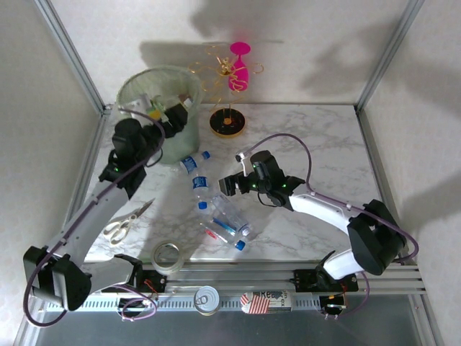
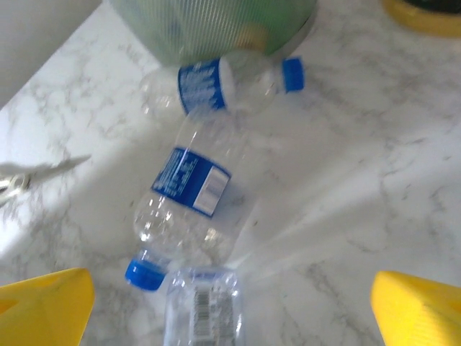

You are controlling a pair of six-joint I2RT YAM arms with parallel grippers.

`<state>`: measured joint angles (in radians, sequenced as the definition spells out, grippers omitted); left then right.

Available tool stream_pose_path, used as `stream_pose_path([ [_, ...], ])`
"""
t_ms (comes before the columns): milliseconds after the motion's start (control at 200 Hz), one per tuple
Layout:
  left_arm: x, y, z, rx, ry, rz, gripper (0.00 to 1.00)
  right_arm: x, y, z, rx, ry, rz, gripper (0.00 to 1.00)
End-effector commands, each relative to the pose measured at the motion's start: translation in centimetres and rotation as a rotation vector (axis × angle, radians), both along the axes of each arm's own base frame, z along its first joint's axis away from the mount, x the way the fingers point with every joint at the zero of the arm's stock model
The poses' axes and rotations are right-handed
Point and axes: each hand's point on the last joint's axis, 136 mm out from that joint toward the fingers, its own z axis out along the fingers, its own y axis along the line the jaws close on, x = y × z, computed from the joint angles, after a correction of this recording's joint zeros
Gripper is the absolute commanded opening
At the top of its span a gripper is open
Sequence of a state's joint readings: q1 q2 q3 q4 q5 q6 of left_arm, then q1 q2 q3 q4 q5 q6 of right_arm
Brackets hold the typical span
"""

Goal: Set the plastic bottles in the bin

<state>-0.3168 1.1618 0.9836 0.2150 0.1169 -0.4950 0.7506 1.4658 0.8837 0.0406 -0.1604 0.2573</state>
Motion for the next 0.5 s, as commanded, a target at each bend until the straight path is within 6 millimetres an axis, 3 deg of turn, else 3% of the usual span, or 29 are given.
stream_pose_path([
  [0,-2.2,-2.7,-2.0,-0.106,0.013,-0.081,1.0,-2.0,0.9,-1.0,-0.011,0.103,0.107,0.99],
  [90,-3.6,-4.0,-4.3,-0.179,0.028,-0.11,1.0,-3.3,1.0,-2.4,-0.048,0.155,0.147,0.99],
  [210,-4.5,-3.9,-7.2,-0.219,0.055,-0.062,1.0,-4.1,1.0,-4.2,-0.105,0.19,0.159,0.97],
  [491,-4.3,-2.4,-10.2,-0.307,0.084,0.061,1.0,-2.7,1.9,-6.6,-0.213,0.196,0.16,0.91],
])
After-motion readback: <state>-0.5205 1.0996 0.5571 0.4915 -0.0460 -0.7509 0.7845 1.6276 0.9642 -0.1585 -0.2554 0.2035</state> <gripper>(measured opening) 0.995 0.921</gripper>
